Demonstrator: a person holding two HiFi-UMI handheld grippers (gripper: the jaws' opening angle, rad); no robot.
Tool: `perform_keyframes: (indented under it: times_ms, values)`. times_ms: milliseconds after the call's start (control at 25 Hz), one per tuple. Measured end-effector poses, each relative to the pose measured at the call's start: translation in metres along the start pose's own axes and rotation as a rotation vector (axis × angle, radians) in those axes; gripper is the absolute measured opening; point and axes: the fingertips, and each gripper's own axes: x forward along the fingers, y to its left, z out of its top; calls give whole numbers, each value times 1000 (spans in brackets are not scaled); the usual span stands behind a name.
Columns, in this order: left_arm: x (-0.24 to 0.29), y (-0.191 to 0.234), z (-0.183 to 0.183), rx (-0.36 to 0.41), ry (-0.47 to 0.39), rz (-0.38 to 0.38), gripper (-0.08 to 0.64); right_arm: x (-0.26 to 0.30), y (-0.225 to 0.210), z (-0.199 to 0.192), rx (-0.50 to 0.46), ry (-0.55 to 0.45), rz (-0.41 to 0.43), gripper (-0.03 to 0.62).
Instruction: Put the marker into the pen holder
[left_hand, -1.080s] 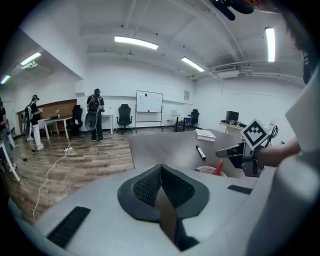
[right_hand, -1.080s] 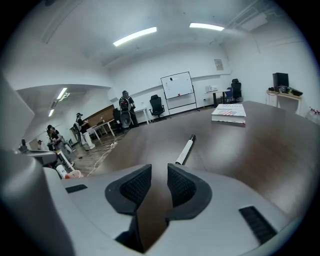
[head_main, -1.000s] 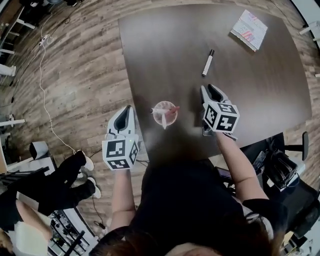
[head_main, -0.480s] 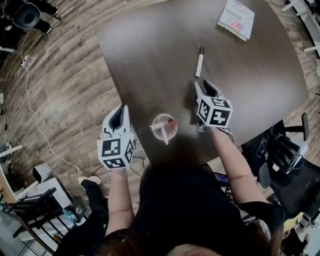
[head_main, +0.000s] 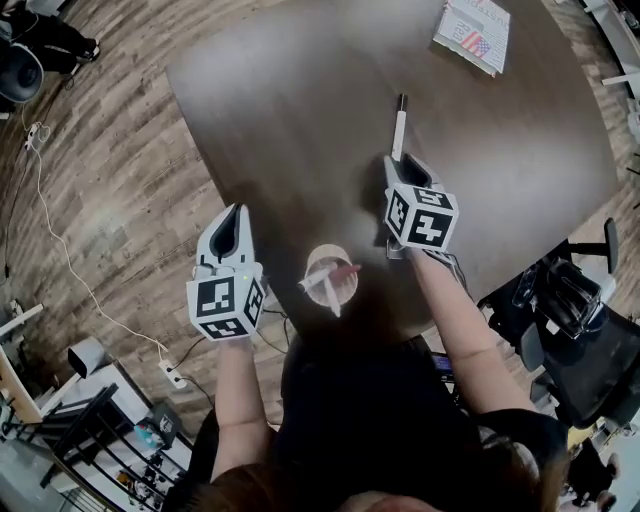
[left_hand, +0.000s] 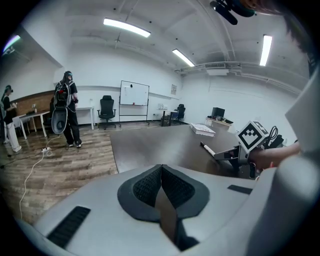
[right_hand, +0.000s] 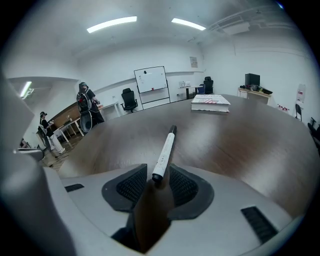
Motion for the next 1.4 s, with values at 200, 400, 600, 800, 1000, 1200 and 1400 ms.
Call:
perform_keyframes:
  times_ms: [200,400,600,800,1000,1200,1400]
  values:
    - [10,3,-2,-17,4,-4,28,5,-4,-3,1,37,-41,158]
    - [17,3,-5,-30,11,-14,28,10,-5,-3,-30,54,-95,137]
    - [14,3,-9,-40,18,-11,28,9,-6,-3,-50,50,-97,130]
    - [6,8,-11,-42,18,-1,28,9,-1,-3,-78,44,-104,94]
    - [-7,10,-9,-42,4,11,28,-2,-2,-4,-89,26,-69,89]
    - [-23,10,-7,-37,-12,27,28,-26,-1,1,-153,-19,-37,87]
    - [-43,1,-8,-26,-29,45,28,-53,0,11,-232,-84,0,86]
